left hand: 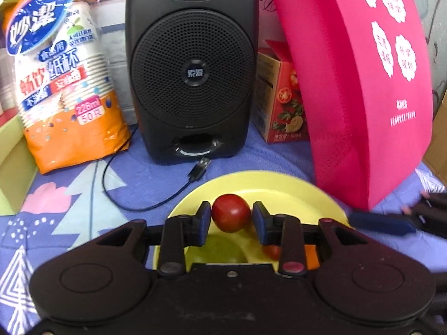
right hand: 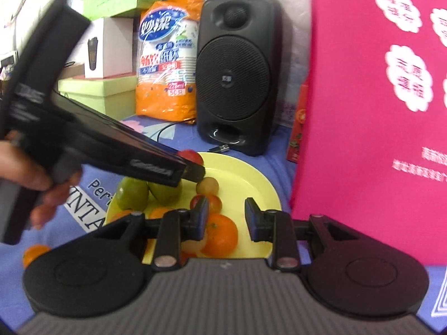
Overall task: Organize fruits
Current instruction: 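Lower the plum and jujube onto the yellow plate and open both tools, then move both tools back toward the last two oranges on the tablecloth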
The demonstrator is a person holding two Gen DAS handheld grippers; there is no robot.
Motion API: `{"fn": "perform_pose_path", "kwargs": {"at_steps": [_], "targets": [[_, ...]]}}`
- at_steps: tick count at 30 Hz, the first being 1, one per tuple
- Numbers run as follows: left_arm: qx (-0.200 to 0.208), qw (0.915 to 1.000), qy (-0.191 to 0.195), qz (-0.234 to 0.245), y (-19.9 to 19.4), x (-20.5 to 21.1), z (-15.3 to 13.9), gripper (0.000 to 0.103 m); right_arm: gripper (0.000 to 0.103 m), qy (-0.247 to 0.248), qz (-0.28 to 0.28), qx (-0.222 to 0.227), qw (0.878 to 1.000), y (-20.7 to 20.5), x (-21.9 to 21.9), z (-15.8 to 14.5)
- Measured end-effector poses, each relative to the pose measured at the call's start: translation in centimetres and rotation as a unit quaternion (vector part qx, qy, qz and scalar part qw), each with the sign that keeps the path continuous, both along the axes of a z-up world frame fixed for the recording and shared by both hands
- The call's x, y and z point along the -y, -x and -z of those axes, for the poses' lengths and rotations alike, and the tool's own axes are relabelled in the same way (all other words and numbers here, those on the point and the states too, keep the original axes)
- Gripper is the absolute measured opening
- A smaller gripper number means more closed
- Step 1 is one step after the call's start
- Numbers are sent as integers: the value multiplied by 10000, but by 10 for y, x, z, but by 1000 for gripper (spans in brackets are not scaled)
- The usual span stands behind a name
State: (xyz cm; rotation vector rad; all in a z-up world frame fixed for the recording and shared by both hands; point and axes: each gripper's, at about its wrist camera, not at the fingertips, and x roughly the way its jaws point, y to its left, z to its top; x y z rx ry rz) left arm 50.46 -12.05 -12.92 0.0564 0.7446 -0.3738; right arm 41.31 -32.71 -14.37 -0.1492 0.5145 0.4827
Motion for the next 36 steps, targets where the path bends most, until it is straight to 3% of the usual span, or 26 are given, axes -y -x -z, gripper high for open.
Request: {"fn": "perform_pose_path", "kwargs": {"at_steps": [5,10,14,18,29,36], "targets": [[45,9997,-134,-201,-5,1,-2,36,28,-32,-29,63,10000,21,9,-4],[146,9995,-67,-276,15,-16,-17,39,32,-135,-2,119,9998,39,17,-7],[338,9991,-149,-209,49,-27,-32,42,32,-189,-29,92,9998,54,18,-7],[492,9986,-114,-181,90,-41,-42,53,37,-251,-17,39,9997,70,17,-6],[679,9967,-96,-422,211,-75,-39,53,37,-371,-178,-197,9990,118,0,2],[641,9954,-21,-711,252,-85,-24,53,37,-293,-347,-348,9984,147,-21,14]]}}
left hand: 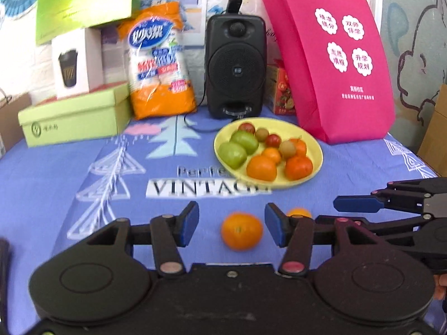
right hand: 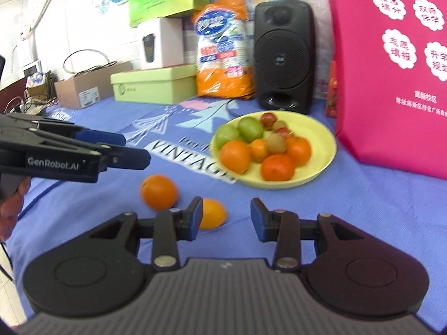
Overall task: Organize fruits
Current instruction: 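Move both tools back toward the last two oranges on the tablecloth, then grasp a large orange with the left tool while the right tool grasps a tangerine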
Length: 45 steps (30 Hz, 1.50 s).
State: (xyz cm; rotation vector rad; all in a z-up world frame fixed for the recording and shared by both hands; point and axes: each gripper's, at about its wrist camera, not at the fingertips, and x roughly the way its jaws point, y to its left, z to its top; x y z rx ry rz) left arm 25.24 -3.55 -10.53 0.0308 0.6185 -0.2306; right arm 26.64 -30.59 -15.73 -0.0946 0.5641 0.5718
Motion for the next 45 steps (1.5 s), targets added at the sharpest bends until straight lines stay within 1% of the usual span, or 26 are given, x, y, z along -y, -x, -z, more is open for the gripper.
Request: {"fn": "perform_pose_path", "kwargs": {"at_steps": [3,6,8,13,16,20,27,29,30,32,38,41,45], "targets": [[-131,9999,-25,-72,5,-1,14,53,37,123,-19,-41,9999,7,-10,6],[-242,9996,99,-121,3,-3,26,53,37,232,-23,-62,9997,9,-20,12],[-269,9995,95,-122,2,-2,30,53,37,390,-26,-43,9992,10,-26,15],[-383,9989,232,-172,-13,-3,39,53,42,574,45,-28,9983,6,-32,21],[-438,9983,366,-144,-22,-4,42,54,44,569,63,-53,9983,3,-30,23],[-501,9982,300,-101,-31,3,45,54,48,535,94,-92,9985,-1,-28,24],[-542,9979,319,-125,-42,7,49,53,48,533,61,-115,9985,-7,-29,25],[-538,9979,335,-123,-45,7,49,50,48,530,59,-118,9985,-7,-29,25],[-542,9978,356,-110,-46,6,49,43,48,529,60,-123,9985,-7,-29,25],[-562,9977,377,-62,-48,5,49,42,50,526,64,-133,9985,-8,-29,26],[-520,9983,241,-72,-43,5,47,42,50,531,49,-138,9985,-10,-31,26],[-511,9982,293,-119,-39,-1,45,42,50,527,37,-139,9985,-13,-34,26],[-507,9982,269,-196,-33,-8,43,42,49,512,45,-172,9985,-18,-38,26]]}}
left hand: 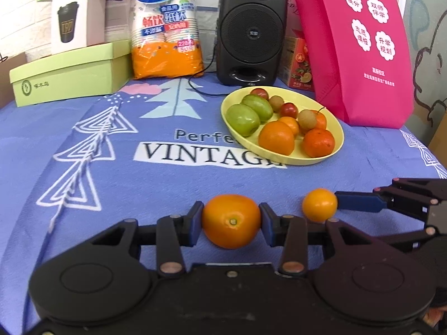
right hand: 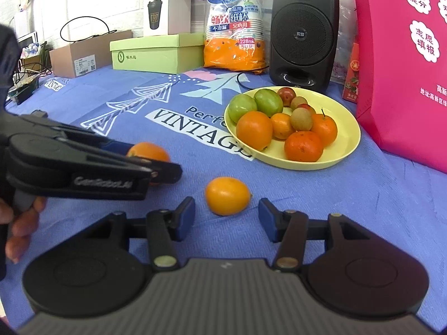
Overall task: Organize fruits
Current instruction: 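Grasp a large orange with the left tool while the right tool grasps a tangerine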
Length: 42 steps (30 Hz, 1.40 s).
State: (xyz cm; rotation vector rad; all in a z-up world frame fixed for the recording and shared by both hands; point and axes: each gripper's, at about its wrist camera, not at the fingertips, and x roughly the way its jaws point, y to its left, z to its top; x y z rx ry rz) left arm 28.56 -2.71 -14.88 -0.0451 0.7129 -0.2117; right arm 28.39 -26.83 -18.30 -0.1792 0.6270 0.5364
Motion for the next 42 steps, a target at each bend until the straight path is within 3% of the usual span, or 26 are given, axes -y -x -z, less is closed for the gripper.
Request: {"fn": "perform_pose_path", "kwargs": {"at_steps": [2,6,15,30,42], "targets": [[-23,10000,22,-22,1,-3,1,42,48,-15,10,-31,10000,-2,-2,0],[-20,10000,16,-30,4,-4,2,42,35,-24,33,-48,10000,-4,-4,0],[-7,10000,34,60,18,-3,-2,42,35,-125,111,16,9999,8,7,-6],[95,9990,37,425,64,6,-14,42,35,-33,213,-35,9998,68,51,-5],[-55,9989,-31,467,63,7,-4,42,36,-78,257,-30,9996,59,47,1]]}}
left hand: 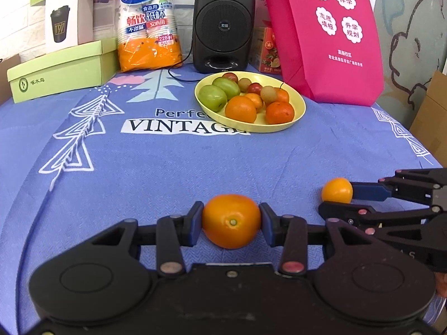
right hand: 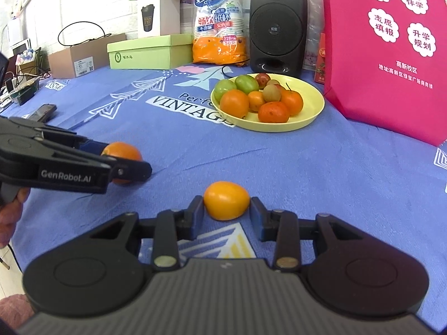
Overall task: Organize fruits
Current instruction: 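Grasp a large orange with the left tool while the right tool grasps a tangerine, then carry both oranges onto the yellow plate and open both tools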
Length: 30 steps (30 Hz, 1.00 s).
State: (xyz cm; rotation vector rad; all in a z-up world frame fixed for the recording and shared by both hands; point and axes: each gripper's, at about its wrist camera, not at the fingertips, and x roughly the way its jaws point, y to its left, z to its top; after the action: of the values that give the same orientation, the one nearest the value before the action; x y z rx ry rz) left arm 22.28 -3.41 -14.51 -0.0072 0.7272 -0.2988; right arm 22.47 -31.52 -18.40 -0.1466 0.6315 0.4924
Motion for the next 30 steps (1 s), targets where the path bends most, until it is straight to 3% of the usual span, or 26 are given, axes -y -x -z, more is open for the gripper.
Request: {"fn": "perform_pose_path", "kwargs": {"at_steps": [17,20,23,24,26,30], "targets": [[-15,10000,25,-23,-7,-1,4,42,36,-50,-38,-51,10000,-33,-17,-1],[-15,10000,43,-48,-6,-2,4,42,62,47,-138,-179,9997,-43,-24,-2],[-20,10000,60,-61,-6,-3,4,42,60,82,-156,-124,9998,-51,-31,1],[-21,10000,55,-59,-7,-4,4,42,49,67,-143,-115,9998,-52,-33,1],[-18,10000,54,-57,-7,-3,4,42,38,57,-160,-114,9998,-52,-33,0],[0,10000,59,-55,-6,-3,5,42,38,-11,-134,-112,9998,-44,-27,0]]}}
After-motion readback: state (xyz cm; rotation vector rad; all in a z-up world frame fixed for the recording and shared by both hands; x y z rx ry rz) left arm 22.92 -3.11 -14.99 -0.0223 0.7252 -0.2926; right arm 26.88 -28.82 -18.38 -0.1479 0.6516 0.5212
